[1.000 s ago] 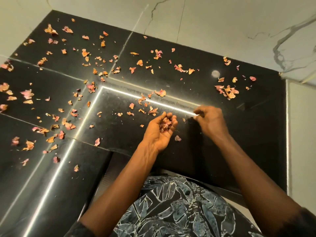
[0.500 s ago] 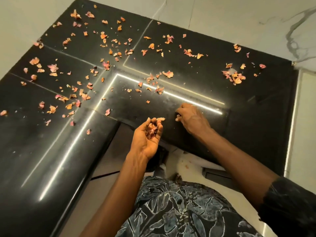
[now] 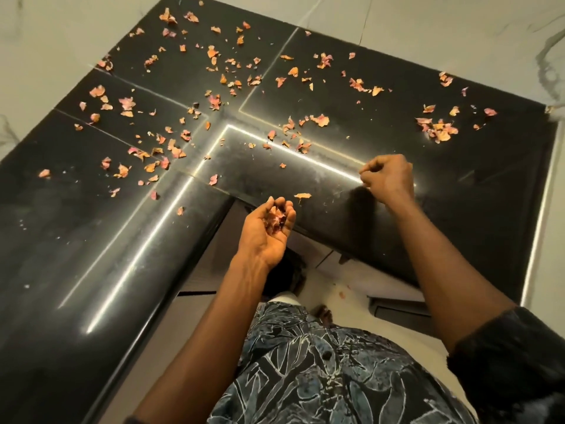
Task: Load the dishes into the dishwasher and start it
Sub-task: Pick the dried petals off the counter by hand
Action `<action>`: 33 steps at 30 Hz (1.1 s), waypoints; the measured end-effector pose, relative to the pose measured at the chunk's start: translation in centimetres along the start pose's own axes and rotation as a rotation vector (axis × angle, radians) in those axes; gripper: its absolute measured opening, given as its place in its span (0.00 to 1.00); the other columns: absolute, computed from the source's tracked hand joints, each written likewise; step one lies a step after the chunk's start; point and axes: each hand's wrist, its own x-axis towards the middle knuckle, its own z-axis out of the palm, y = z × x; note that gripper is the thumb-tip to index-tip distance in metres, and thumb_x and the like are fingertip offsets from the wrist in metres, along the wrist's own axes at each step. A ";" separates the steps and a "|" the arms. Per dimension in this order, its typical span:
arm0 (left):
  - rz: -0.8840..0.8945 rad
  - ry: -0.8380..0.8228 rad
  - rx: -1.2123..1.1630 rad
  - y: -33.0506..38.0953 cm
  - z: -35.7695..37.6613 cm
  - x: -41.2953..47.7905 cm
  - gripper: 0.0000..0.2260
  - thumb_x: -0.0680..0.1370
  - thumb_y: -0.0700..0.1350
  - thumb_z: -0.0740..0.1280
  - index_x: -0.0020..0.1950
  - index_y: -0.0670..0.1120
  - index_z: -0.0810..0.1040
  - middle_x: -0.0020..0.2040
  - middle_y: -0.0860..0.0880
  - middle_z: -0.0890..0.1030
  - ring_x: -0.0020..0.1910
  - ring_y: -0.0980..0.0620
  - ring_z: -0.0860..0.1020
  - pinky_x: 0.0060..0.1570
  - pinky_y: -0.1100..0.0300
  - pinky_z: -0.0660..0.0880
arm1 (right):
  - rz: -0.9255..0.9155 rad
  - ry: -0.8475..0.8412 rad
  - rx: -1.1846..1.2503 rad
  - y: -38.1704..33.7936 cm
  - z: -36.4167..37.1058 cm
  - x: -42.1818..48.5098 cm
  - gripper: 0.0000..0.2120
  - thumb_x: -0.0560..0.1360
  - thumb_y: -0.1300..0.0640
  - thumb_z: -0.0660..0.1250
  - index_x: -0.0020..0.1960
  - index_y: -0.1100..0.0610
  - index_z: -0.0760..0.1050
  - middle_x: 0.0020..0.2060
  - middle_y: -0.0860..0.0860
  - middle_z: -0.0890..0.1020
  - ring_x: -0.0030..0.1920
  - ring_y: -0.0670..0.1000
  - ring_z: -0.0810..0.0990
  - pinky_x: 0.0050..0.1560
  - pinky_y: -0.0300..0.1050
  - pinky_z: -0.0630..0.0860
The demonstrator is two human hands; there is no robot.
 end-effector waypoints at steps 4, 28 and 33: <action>-0.064 -0.016 0.042 -0.4 2.2 2.9 0.11 0.82 0.42 0.63 0.44 0.38 0.78 0.39 0.44 0.82 0.40 0.50 0.81 0.42 0.60 0.82 | -0.087 -0.118 0.130 -4.1 -0.6 -3.2 0.06 0.73 0.66 0.74 0.44 0.55 0.85 0.37 0.49 0.85 0.37 0.46 0.84 0.35 0.35 0.78; -0.116 -0.090 -0.003 9.0 4.6 10.7 0.08 0.82 0.39 0.61 0.47 0.39 0.78 0.43 0.45 0.81 0.40 0.50 0.83 0.40 0.62 0.82 | -0.548 -0.192 -0.479 -3.3 11.3 -4.8 0.05 0.76 0.63 0.67 0.45 0.56 0.80 0.42 0.52 0.77 0.43 0.57 0.78 0.40 0.53 0.76; -0.168 -0.094 0.144 9.2 5.7 10.3 0.10 0.82 0.41 0.62 0.44 0.39 0.79 0.39 0.45 0.82 0.39 0.51 0.82 0.37 0.62 0.81 | -0.160 -0.050 -0.127 -3.7 8.9 -0.8 0.09 0.71 0.65 0.71 0.43 0.52 0.84 0.39 0.48 0.84 0.41 0.49 0.81 0.48 0.47 0.80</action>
